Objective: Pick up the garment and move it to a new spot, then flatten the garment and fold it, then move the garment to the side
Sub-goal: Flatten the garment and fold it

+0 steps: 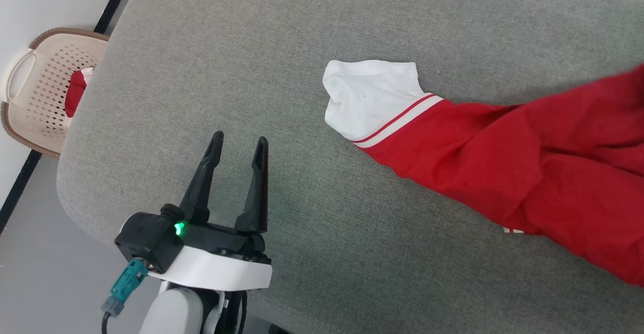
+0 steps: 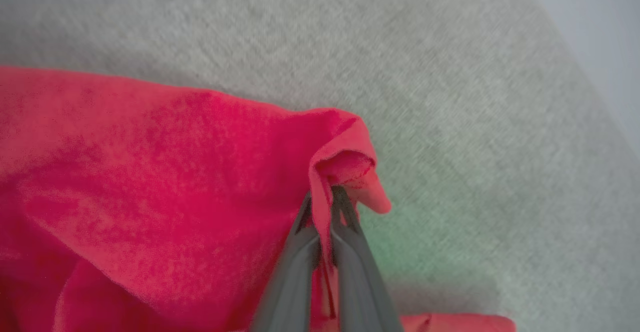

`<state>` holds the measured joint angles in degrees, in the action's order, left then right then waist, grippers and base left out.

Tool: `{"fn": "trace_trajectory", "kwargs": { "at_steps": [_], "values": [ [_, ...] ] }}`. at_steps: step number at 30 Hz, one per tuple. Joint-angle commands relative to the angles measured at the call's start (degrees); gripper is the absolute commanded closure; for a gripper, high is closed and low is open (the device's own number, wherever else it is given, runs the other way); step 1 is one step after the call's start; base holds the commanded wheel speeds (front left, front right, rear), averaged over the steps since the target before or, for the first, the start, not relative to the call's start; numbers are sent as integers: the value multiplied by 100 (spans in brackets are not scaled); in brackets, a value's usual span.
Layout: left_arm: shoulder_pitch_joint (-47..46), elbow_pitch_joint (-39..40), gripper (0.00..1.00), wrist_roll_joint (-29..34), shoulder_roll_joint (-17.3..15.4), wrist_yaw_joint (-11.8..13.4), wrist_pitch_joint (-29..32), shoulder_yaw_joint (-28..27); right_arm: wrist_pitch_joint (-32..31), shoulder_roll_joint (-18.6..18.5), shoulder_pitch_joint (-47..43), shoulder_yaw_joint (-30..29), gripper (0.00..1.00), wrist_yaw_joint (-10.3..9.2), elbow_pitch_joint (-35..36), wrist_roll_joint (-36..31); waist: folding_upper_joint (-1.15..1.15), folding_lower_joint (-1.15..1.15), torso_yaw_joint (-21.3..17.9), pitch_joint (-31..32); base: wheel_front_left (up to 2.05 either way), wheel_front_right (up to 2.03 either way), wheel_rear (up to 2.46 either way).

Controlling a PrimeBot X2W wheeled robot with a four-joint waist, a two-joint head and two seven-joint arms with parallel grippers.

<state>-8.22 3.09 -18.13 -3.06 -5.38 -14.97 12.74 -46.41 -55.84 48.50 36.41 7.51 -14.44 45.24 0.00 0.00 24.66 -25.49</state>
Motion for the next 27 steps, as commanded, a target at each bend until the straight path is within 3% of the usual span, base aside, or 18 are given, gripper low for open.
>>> {"fn": "trace_trajectory", "kwargs": {
  "at_steps": [1,5,10,20,27],
  "values": [
    [-67,39,0,-46,13,-5,-29,14,58,45,94,29,100,-2,-8,-30,0,0,-9,-2,0,0,0],
    [-111,78,0,-162,10,16,-29,110,346,159,664,166,100,-2,11,-181,0,0,-12,-48,0,0,0],
    [-236,89,0,-291,9,43,-29,265,910,586,1673,406,100,-2,-294,-631,0,0,94,-201,0,0,0],
    [-353,44,0,-541,10,82,-29,474,2055,1424,3141,1083,100,-2,-1948,-1456,0,0,467,-375,0,0,0],
    [-350,21,0,-588,12,93,-29,533,2371,1753,3439,1531,100,-2,-2955,-1323,0,0,543,-383,0,0,0]
  ]
}}
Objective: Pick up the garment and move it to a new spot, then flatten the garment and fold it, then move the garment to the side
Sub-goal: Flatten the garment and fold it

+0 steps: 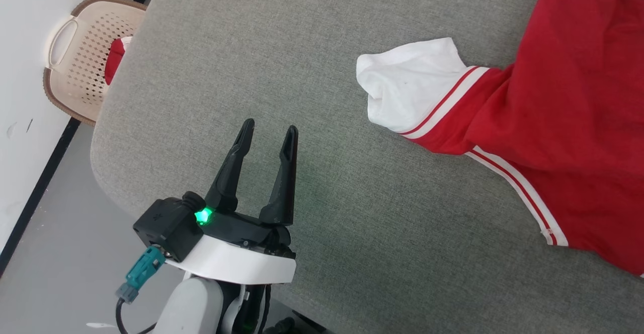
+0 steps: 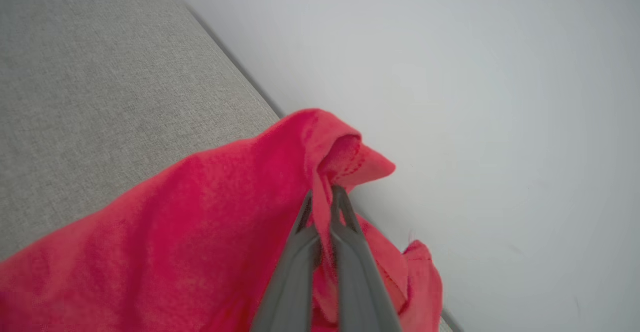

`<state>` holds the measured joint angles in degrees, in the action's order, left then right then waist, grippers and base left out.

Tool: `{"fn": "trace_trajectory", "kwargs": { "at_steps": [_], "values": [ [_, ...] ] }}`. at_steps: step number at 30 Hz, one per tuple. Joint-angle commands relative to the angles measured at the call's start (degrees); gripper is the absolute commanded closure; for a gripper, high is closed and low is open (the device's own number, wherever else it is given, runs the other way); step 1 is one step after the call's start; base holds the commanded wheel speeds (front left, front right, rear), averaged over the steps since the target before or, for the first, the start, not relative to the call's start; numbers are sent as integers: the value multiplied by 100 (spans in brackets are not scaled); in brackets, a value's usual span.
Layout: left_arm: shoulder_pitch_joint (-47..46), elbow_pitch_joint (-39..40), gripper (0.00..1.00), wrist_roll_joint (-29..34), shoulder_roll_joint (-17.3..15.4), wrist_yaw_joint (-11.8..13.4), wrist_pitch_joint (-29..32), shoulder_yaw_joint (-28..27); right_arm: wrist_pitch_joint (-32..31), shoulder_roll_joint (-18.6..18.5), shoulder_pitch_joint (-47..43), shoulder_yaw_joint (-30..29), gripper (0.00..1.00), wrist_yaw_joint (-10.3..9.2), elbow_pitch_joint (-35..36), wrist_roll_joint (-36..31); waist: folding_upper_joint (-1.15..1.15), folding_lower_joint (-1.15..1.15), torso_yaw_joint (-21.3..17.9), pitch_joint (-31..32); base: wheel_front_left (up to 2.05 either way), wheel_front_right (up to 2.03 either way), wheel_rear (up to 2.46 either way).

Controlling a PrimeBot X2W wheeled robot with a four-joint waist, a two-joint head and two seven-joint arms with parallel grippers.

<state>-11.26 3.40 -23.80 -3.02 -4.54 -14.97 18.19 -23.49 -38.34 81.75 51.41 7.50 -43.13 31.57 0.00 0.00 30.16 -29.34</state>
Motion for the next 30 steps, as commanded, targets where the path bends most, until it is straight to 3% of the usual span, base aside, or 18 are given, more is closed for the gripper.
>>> {"fn": "trace_trajectory", "kwargs": {
  "at_steps": [1,2,3,4,5,15,19,24,25,26,30],
  "values": [
    [-56,-14,0,-6,6,6,-29,-22,135,30,126,100,100,-1,-162,92,0,0,-19,8,0,0,0],
    [-69,-18,0,17,7,-1,-29,-29,193,60,122,154,96,-1,-238,132,0,0,-37,16,0,0,0],
    [-79,-14,0,36,6,-7,-29,-44,256,89,123,205,62,-1,-302,185,0,0,-64,28,0,0,0],
    [-83,-15,0,64,6,-16,-29,-59,352,111,144,239,12,-1,-353,238,0,0,-99,46,0,0,0],
    [-88,-19,0,107,7,-26,-29,-71,441,131,169,283,0,-1,-404,278,0,0,-141,66,0,0,0],
    [-141,-116,0,720,-1,-212,-29,-392,1661,44,-25,415,0,-1,-268,797,0,0,-705,421,0,0,0],
    [-252,-185,0,1002,-345,-279,-29,-385,2280,-100,-325,296,0,-1,17,1100,0,0,-1030,612,0,0,0],
    [-585,-341,0,1005,-1276,-296,-24,124,2928,-264,-1001,81,0,-1,502,1364,0,0,-1483,843,0,0,0],
    [-674,-388,0,910,-1560,-297,63,332,3040,-276,-1190,12,0,-1,606,1443,0,0,-1579,893,0,0,0],
    [-958,-391,0,690,-2110,-285,235,648,3205,-342,-1554,-140,0,-1,854,1537,0,0,-1743,957,0,0,0],
    [-1462,-247,0,95,-3189,-286,909,1449,3428,-491,-2321,-594,0,-1,1344,1654,0,0,-2084,1036,0,0,0]
  ]
}}
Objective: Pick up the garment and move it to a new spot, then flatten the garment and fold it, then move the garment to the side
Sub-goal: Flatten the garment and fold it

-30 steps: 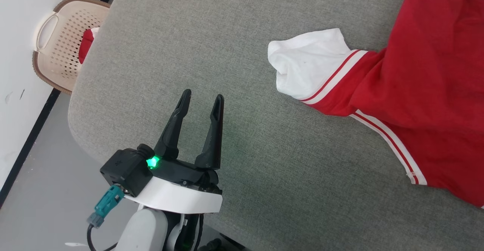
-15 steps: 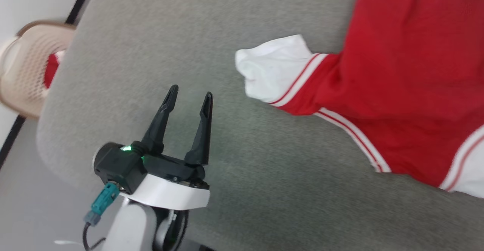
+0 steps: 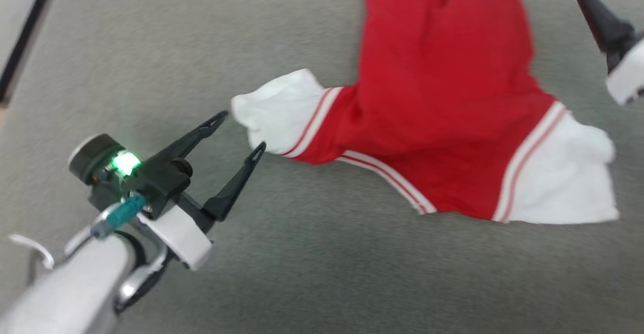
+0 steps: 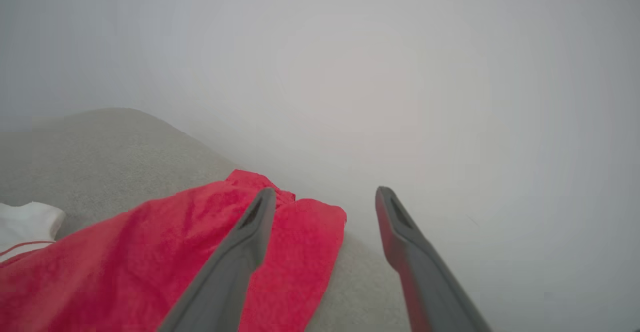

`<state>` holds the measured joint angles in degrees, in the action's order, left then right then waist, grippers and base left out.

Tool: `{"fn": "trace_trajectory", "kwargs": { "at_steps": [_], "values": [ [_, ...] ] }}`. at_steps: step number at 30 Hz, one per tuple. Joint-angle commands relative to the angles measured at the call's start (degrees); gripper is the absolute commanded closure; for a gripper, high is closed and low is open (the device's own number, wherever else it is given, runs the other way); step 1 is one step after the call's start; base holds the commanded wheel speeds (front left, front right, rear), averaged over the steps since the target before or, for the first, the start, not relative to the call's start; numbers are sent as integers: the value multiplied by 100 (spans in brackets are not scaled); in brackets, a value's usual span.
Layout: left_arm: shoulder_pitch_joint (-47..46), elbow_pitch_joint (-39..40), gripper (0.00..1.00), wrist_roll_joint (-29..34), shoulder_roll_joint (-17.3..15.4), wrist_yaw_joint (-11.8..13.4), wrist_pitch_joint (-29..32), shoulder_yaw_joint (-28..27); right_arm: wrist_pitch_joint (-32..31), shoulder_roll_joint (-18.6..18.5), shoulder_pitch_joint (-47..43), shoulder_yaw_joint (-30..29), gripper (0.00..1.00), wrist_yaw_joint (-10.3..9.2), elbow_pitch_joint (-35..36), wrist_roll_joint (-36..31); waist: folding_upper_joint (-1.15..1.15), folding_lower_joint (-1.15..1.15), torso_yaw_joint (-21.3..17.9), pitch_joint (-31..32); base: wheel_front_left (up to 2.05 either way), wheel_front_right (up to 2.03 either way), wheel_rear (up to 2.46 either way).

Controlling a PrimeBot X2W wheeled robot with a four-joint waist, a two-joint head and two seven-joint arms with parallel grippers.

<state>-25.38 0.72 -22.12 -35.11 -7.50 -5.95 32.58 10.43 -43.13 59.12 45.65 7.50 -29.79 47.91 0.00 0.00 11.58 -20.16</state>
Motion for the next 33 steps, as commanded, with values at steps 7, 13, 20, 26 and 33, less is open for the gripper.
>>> {"fn": "trace_trajectory", "kwargs": {
  "at_steps": [7,13,20,26,33],
  "values": [
    [-1305,340,0,-1282,-1550,13,1328,1872,47,-192,-1374,-1192,0,-1,931,-244,0,0,-729,30,0,0,0],
    [-2544,401,0,-2045,-2268,13,2177,3437,-336,65,-2264,-2389,0,-1,1826,-806,0,0,-1109,-137,0,0,0],
    [-3477,233,0,-2232,-2510,12,2639,4073,-969,630,-3015,-3458,0,-1,2876,-1472,0,0,-1343,-384,0,0,0],
    [-3260,220,0,-2024,-2566,12,3166,4076,-1387,1001,-3289,-3869,0,-1,3518,-1819,0,0,-1435,-565,0,0,0],
    [-3193,166,0,-1649,-2677,12,3373,4090,-1645,1187,-3372,-4001,0,-1,3901,-2011,0,0,-1474,-653,0,0,0]
  ]
}}
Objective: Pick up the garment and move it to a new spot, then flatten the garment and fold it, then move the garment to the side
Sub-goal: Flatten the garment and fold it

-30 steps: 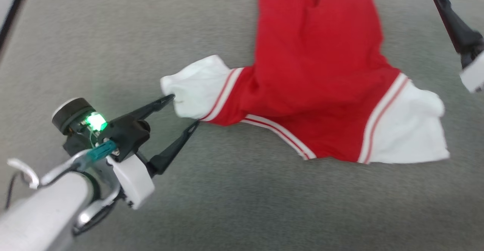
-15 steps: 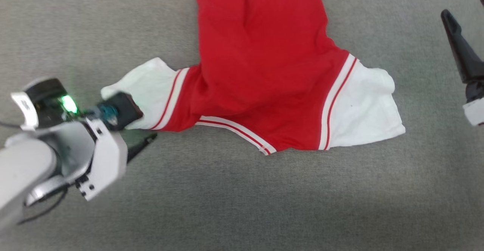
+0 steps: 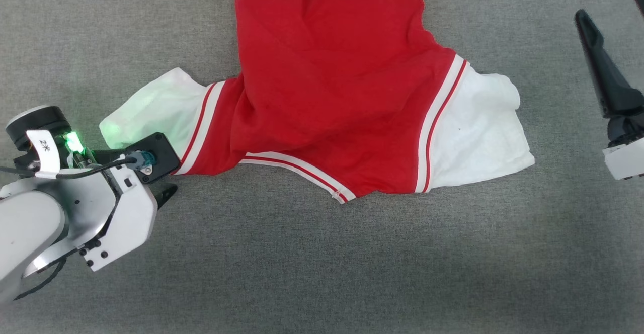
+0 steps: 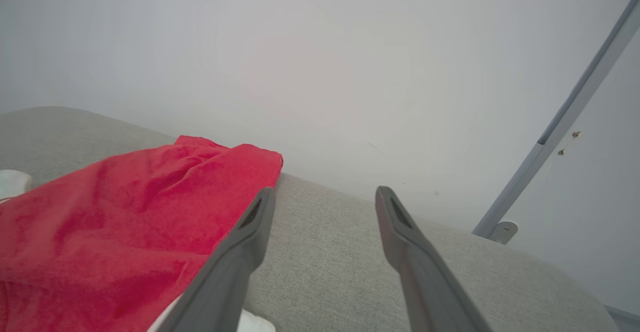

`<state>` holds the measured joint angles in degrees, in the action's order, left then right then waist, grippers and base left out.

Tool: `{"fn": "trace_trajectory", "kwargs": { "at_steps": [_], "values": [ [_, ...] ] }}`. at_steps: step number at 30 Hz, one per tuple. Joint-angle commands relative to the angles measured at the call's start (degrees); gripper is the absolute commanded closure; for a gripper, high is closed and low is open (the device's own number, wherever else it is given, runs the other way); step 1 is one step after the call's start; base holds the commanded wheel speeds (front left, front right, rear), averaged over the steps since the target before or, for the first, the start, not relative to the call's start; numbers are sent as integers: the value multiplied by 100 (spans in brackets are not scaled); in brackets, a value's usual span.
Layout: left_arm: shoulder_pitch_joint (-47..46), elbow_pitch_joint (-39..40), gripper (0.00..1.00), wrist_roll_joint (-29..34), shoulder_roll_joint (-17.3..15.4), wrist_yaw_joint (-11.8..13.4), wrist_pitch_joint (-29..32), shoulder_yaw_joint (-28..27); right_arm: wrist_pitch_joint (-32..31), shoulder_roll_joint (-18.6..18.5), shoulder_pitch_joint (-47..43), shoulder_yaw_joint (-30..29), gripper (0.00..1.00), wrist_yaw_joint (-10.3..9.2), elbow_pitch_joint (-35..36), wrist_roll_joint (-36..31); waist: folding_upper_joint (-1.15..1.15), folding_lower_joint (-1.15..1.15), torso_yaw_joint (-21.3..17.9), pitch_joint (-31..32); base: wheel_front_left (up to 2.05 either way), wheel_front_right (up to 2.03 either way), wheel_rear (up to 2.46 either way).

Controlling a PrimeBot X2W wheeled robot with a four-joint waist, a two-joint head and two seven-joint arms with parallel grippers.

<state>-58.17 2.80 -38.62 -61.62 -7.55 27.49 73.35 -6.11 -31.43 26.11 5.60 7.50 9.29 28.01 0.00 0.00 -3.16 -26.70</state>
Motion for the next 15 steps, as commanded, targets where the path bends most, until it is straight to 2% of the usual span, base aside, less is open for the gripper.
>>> {"fn": "trace_trajectory", "kwargs": {
  "at_steps": [1,4,5,7,8,10,11,15],
  "values": [
    [94,-56,0,-18,-36,18,29,16,-15,35,-81,2,0,-1,46,-49,0,0,1,-6,0,0,0],
    [21,-163,0,76,-42,18,5,21,-97,80,-76,24,0,-1,164,-96,0,0,-4,-30,0,0,0],
    [31,-196,6,95,-31,18,20,23,-129,89,-75,32,0,-1,200,-102,0,0,-8,-34,0,0,0],
    [34,-249,32,128,0,18,-8,27,-173,107,-71,51,0,-1,254,-116,0,0,-16,-41,0,0,0],
    [28,-278,40,210,13,18,-1,29,-187,112,-66,60,0,-1,269,-121,0,0,-23,-44,0,0,0],
    [71,-319,85,212,53,17,-34,38,-234,107,-62,72,0,-1,293,-126,0,0,-30,-44,0,0,0],
    [75,-344,100,196,74,17,-52,37,-243,101,-67,77,0,-1,297,-121,0,0,-33,-44,0,0,0],
    [61,-435,100,151,138,17,-142,41,-400,-4,-123,190,0,-1,316,-68,0,0,-45,-43,0,0,0]
  ]
}}
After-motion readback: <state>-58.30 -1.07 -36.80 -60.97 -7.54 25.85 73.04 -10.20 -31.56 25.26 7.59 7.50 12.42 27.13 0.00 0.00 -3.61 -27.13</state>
